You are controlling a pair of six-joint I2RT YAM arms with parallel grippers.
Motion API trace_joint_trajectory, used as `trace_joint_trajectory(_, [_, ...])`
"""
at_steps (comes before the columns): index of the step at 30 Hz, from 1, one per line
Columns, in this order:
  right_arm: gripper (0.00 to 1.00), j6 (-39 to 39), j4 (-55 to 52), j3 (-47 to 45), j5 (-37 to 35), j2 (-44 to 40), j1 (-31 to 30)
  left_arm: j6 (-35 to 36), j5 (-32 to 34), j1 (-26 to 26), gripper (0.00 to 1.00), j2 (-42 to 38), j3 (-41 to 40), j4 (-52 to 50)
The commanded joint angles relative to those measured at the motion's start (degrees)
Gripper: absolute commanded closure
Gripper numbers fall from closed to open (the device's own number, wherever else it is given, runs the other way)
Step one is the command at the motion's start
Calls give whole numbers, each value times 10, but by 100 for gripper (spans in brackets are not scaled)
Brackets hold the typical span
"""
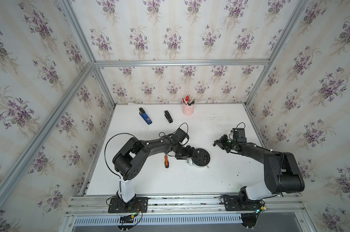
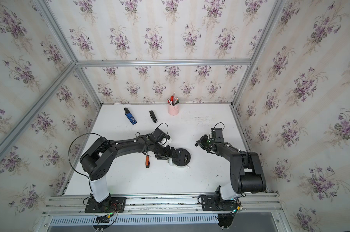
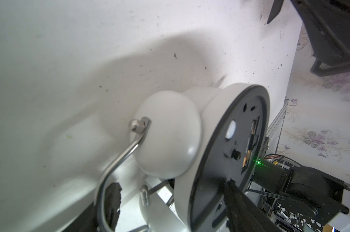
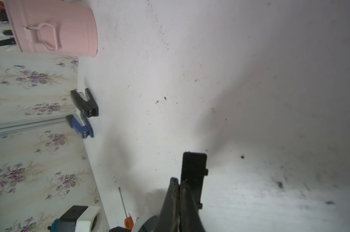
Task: Remove the battery from the alarm
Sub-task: Remove the cover from the alarm.
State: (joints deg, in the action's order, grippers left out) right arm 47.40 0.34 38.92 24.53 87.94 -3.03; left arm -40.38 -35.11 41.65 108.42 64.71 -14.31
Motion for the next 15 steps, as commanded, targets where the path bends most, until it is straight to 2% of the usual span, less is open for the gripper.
trace_joint_trajectory(1, [69,-30,-101,30,-59,18,-1,14,39,1,19,1,-2,-50])
trace_joint_trajectory(7, [43,-33,-134,57,-48,25,-1,17,40,1,19,-6,-8,-61])
trace_joint_trajectory(10, [40,-38,-155,70,-25,-28,-1,15,33,4,17,-32,-17,-55])
trace_joint_trajectory(13, [40,-60,-195,74,-2,-98,-2,16,22,7,11,-72,-23,-55])
trace_joint_trajectory(15, [41,-78,-242,70,10,-113,-13,19,17,9,5,-95,-22,-60])
